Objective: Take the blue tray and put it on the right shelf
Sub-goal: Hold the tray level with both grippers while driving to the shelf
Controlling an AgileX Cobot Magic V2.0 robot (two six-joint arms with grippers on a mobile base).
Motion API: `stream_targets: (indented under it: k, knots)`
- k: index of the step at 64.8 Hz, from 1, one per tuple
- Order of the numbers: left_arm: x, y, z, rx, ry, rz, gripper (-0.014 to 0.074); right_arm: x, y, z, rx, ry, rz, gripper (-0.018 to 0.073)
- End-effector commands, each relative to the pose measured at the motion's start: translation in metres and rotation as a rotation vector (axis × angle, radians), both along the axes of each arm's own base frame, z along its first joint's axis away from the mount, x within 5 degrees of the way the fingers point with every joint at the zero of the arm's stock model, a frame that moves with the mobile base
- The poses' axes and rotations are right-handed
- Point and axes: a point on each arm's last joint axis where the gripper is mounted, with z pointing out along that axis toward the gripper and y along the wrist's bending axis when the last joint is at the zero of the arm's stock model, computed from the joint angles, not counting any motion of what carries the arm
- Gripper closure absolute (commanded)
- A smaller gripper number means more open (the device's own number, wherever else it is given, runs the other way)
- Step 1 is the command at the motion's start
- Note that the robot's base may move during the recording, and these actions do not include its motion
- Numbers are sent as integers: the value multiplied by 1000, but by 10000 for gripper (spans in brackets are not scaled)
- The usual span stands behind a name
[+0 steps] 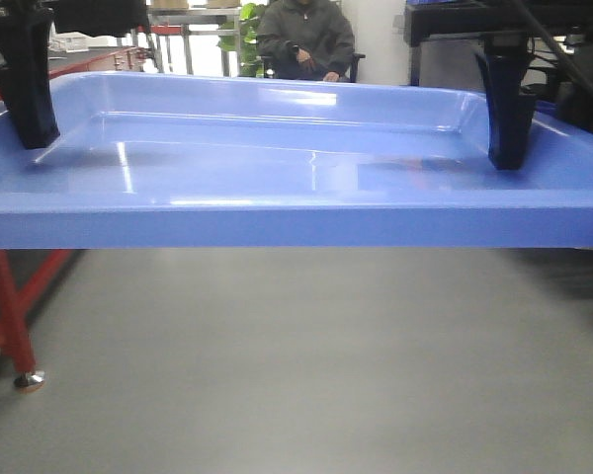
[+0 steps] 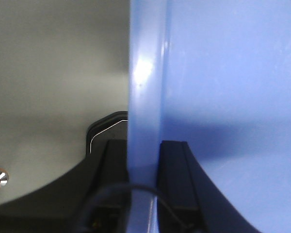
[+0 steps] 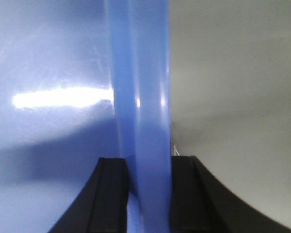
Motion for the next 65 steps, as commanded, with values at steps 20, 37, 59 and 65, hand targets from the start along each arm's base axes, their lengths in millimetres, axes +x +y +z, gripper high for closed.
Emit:
stream_targets:
  k: [20, 37, 59, 65]
  knots:
    - [-8, -9, 23, -129, -64, 2, 576, -5, 4, 24, 96, -91, -2, 461]
    - [-8, -9, 23, -129, -64, 2, 577, -4, 4, 24, 97, -92, -2, 461]
    - [-8, -9, 23, -130, -63, 2, 577, -4, 4, 24, 97, -92, -2, 461]
    - [-8, -9, 23, -130, -63, 2, 576, -4, 4, 24, 97, -92, -2, 461]
